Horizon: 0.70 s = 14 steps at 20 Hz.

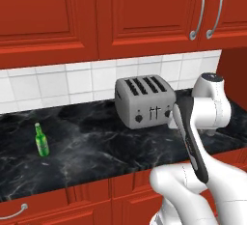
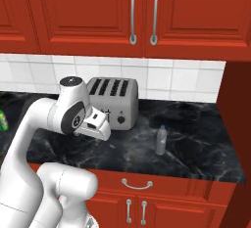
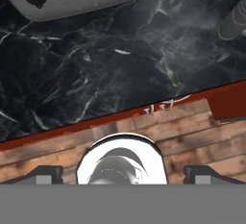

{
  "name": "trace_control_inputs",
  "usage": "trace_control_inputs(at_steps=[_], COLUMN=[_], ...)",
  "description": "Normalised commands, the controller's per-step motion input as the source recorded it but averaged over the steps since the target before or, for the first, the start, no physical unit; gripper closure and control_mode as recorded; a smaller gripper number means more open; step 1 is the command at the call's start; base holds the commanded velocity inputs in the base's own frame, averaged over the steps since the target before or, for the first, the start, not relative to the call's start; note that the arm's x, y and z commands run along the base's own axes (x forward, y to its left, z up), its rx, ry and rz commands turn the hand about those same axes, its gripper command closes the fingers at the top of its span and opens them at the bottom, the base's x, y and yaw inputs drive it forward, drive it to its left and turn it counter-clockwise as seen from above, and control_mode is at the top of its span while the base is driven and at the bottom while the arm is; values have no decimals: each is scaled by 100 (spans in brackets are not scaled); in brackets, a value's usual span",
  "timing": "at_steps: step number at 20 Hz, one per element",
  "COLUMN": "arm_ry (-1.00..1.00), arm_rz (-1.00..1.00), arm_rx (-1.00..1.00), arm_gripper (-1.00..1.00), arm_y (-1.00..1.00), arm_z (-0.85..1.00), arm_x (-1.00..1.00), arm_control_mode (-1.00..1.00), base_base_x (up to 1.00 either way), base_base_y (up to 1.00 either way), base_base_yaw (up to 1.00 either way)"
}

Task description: Place the drinks on the dining counter in a tight cluster.

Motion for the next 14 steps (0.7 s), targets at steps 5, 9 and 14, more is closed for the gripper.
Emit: trace_control_inputs(at_steps=[5,9,14], arm_ry=[0,0,0], arm_rz=[0,0,0], arm_rx=[0,0,-3], arm_gripper=[-100,-100,-100], arm_y=[0,0,2], arm_z=[0,0,-2], arm_x=[0,0,-2], arm_control_mode=[100,100,-100], base_base_x=[26,9,0], base_base_y=[-10,-1,0], base_base_yaw=[0,1,0])
